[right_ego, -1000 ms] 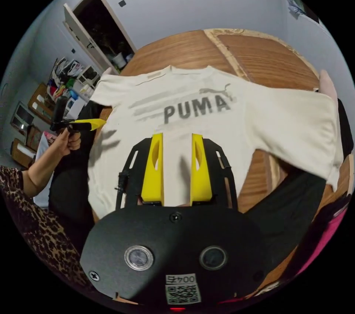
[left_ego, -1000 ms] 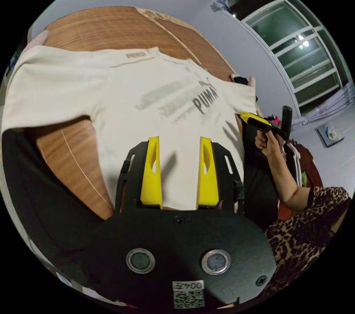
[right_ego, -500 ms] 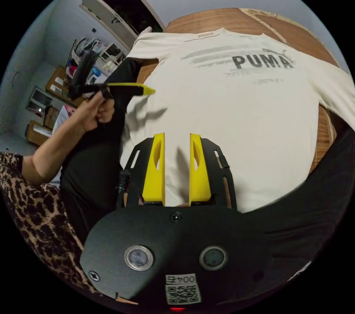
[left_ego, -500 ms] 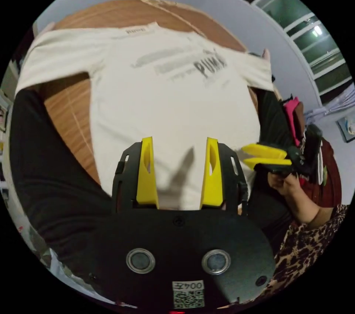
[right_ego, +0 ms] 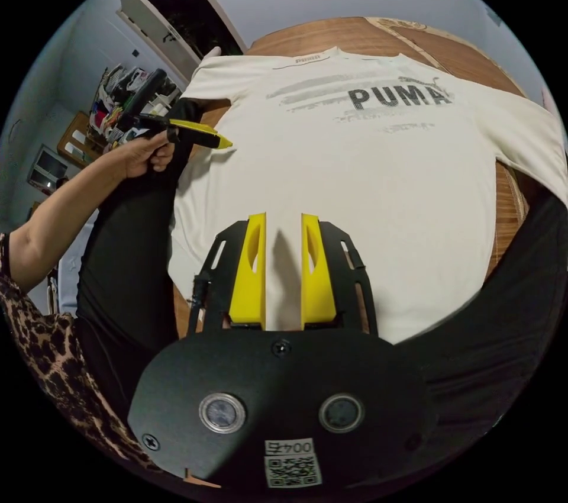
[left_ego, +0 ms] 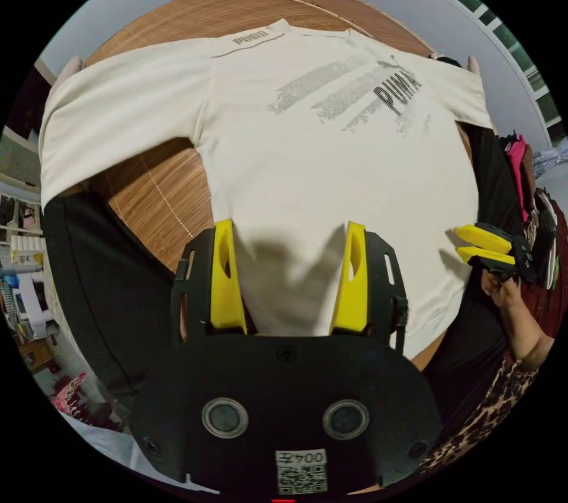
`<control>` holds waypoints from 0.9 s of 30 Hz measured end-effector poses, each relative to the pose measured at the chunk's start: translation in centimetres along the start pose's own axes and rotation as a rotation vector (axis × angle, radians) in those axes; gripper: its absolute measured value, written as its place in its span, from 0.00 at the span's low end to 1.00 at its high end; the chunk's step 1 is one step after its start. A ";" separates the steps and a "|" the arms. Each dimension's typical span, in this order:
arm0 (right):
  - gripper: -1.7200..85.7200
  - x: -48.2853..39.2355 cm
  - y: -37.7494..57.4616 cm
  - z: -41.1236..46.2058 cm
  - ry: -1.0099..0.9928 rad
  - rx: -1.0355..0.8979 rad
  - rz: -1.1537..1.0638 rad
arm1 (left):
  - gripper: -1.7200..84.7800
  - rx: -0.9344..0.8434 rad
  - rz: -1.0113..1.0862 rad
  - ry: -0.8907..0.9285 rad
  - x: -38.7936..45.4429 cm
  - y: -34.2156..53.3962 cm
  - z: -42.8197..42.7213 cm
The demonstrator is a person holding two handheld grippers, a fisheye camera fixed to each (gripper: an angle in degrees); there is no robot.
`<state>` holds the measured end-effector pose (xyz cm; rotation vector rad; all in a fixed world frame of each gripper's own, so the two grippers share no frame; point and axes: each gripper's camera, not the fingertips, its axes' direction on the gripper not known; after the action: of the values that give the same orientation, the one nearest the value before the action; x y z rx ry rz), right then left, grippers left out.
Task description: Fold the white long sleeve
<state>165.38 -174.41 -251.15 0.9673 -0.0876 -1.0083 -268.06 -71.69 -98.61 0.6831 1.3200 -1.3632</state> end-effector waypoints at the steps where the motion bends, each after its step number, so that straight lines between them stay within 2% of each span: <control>1: 0.13 -0.1 0.1 0.1 -0.003 0.000 0.000 | 0.32 0.003 0.000 0.002 0.3 0.1 -0.1; 5: 0.13 -0.2 0.5 -0.8 -0.018 0.054 0.005 | 0.37 0.059 -0.041 0.131 1.5 1.1 -1.9; 8: 0.12 0.0 0.9 -2.7 0.011 0.124 0.023 | 0.36 0.202 -0.038 0.251 5.2 3.6 -3.7; 12: 0.11 2.4 0.9 -4.7 0.051 0.154 0.125 | 0.35 0.127 0.071 0.171 11.7 5.5 0.0; 13: 0.11 3.4 0.6 -5.4 0.081 0.165 0.157 | 0.34 0.156 0.089 0.124 12.7 6.2 0.3; 17: 0.13 6.2 -1.0 -7.1 0.186 0.169 0.230 | 0.33 0.151 0.119 0.085 14.1 6.9 0.5; 21: 0.18 9.4 -3.5 -6.7 0.262 0.076 0.271 | 0.31 0.160 0.147 0.051 15.3 7.9 0.8; 25: 0.20 11.5 -4.4 -5.2 0.294 -0.067 0.315 | 0.34 0.151 0.187 0.003 17.2 8.6 1.2; 27: 0.20 11.2 -4.0 -5.4 0.338 -0.054 0.308 | 0.36 0.145 0.210 -0.019 18.0 9.0 1.4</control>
<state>171.61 -180.01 -261.24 1.0266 0.0712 -0.5541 -264.16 -76.64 -117.81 0.8805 1.1081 -1.2984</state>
